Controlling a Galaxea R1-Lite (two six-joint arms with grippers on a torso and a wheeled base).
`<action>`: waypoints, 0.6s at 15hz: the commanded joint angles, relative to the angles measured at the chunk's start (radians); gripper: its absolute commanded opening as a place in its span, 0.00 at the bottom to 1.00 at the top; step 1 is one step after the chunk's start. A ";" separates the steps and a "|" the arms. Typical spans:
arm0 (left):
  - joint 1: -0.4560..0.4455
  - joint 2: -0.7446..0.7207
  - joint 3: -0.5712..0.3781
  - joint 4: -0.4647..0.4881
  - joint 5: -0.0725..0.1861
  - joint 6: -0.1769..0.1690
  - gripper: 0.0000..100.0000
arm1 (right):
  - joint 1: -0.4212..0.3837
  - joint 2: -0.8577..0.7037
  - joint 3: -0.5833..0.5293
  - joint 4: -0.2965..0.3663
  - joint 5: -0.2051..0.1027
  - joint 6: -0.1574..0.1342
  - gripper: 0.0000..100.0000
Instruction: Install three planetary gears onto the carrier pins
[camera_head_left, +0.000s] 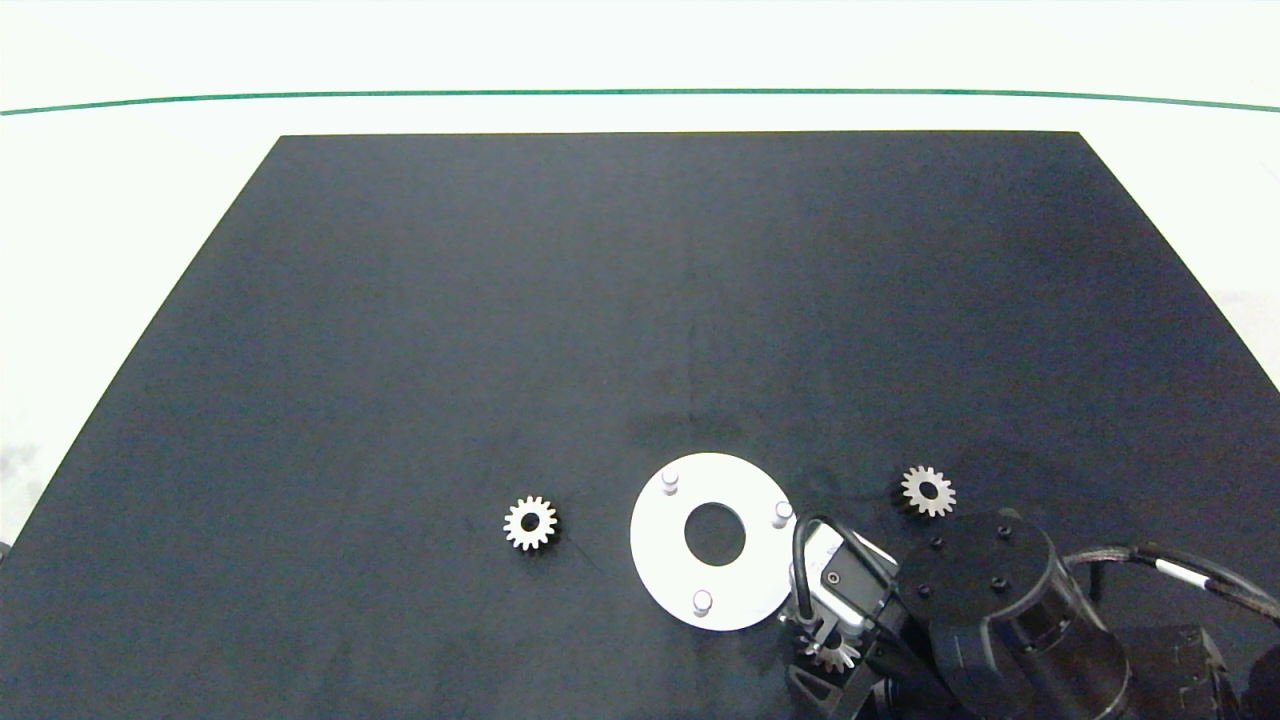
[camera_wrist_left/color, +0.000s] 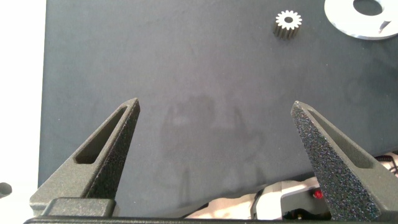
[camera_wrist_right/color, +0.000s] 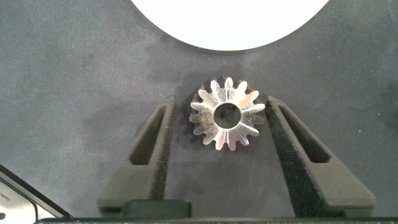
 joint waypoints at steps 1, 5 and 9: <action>0.000 0.001 -0.001 0.003 0.000 0.002 1.00 | -0.001 0.000 0.000 -0.001 -0.002 -0.001 0.51; 0.000 0.001 -0.001 0.003 0.000 0.002 1.00 | -0.014 0.003 0.003 -0.001 -0.002 0.001 0.43; 0.001 0.001 -0.006 0.003 0.000 0.002 1.00 | -0.018 0.009 0.001 -0.001 -0.002 0.001 0.36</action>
